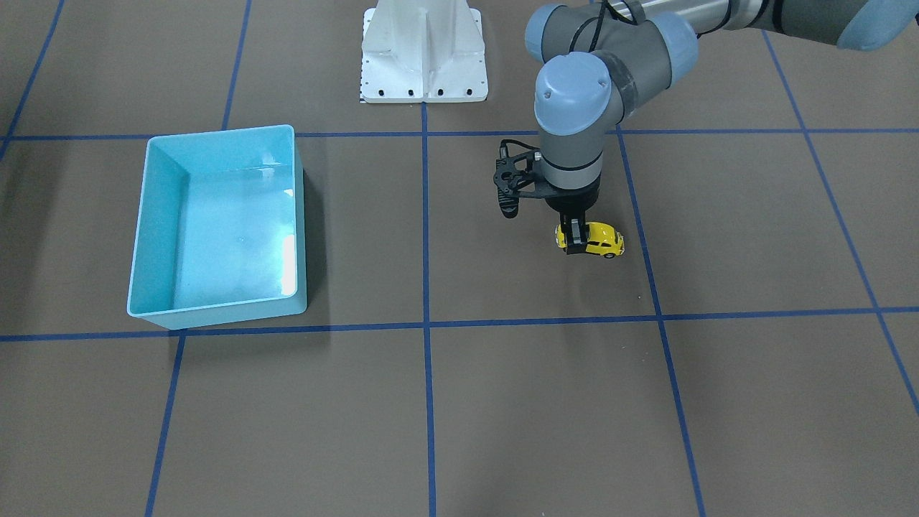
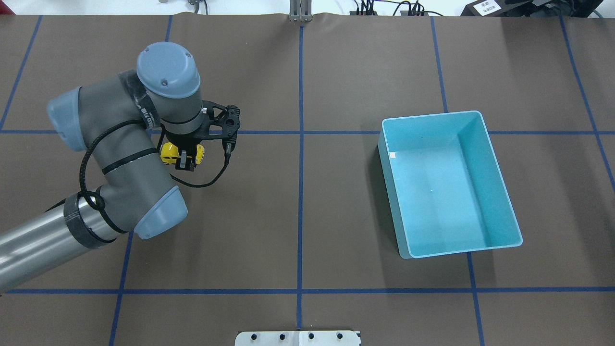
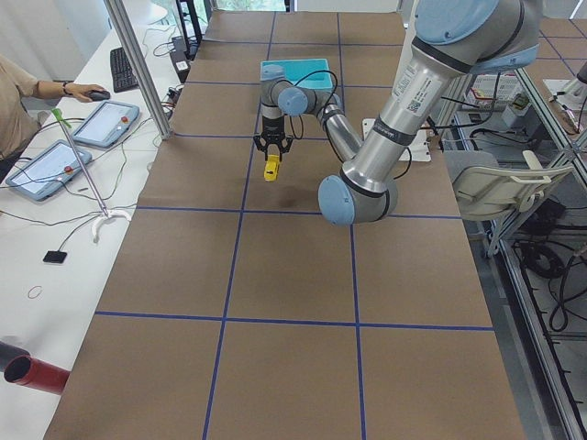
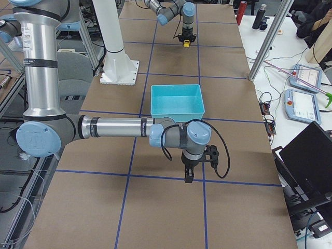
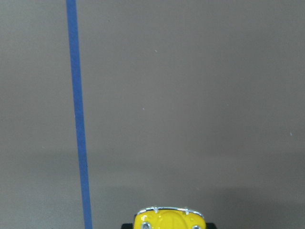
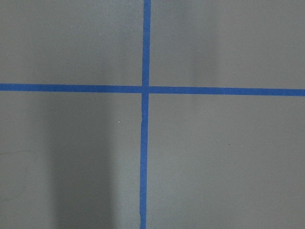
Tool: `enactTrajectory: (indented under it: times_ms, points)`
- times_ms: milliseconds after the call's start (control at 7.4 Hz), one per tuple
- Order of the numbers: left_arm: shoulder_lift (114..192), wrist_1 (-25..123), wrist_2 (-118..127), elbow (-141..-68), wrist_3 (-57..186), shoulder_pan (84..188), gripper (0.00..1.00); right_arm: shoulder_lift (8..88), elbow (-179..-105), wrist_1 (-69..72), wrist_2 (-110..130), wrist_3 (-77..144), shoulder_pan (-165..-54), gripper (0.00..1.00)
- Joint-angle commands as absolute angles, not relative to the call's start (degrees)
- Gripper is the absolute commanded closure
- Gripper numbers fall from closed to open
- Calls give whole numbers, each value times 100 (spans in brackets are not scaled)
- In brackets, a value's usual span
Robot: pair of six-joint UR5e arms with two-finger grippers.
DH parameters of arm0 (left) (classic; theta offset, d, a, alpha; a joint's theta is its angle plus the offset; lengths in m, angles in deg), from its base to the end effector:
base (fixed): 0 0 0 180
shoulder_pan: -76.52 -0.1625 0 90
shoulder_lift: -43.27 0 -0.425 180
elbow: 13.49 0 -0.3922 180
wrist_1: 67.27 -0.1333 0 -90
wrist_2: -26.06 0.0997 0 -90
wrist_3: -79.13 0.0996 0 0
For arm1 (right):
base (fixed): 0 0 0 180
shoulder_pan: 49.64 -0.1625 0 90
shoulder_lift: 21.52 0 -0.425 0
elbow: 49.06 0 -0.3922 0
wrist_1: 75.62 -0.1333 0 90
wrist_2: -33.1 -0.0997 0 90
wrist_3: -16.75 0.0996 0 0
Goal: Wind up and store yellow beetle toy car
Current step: 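Move the car back toward the robot and lower it onto the table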
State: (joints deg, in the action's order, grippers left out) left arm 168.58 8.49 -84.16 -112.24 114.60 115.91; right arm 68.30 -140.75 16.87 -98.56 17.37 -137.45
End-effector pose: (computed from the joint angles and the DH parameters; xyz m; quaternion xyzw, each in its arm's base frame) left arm 0.4477 -0.4955 0.2681 0.2288 0.2015 0.6823 0.6645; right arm 0.0482 -0.4944 0.6502 -0.0138 -0.3554 -0.0109 0.9346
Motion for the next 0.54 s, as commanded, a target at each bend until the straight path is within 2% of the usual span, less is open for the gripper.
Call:
enactTrajectory:
  times_ms: [0,405]
  points:
    - [16606,1059,-8626,-11254,11490,11616,89,6830,-14055,1684,-9856,1737,-13745,0]
    - [15965,1771,-8802,-11263,11516,11774,89,6822,-14055,1684,-9856,1728,-13736,0]
